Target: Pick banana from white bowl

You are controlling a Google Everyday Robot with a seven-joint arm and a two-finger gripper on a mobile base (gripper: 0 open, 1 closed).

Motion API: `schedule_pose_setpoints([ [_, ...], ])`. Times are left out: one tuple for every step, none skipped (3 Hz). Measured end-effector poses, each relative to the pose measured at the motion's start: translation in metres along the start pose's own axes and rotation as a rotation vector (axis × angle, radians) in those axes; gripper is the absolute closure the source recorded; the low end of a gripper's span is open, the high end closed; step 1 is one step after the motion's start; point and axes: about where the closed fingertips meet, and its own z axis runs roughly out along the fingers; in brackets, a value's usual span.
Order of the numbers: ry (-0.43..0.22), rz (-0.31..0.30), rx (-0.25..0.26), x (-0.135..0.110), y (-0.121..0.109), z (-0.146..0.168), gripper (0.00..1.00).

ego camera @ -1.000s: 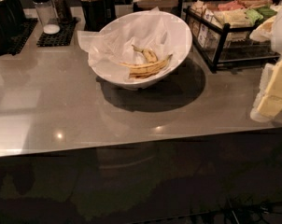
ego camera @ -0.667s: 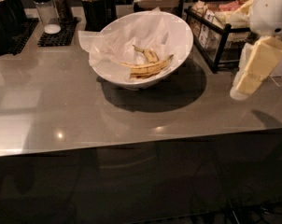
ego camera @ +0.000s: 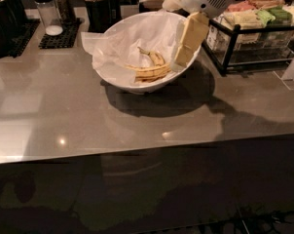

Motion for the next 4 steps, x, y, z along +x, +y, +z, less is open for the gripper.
schedule_pose_setpoints([
  [-0.003, 0.002, 0.006, -0.001, -0.001, 0.001, 0.0],
  [-0.051, 0.033, 0.051, 0.0, -0.02, 0.006, 0.0],
  [-0.061, 0.035, 0.066, -0.002, -0.026, 0.008, 0.18],
  [-0.061, 0.035, 0.066, -0.002, -0.026, 0.008, 0.42],
])
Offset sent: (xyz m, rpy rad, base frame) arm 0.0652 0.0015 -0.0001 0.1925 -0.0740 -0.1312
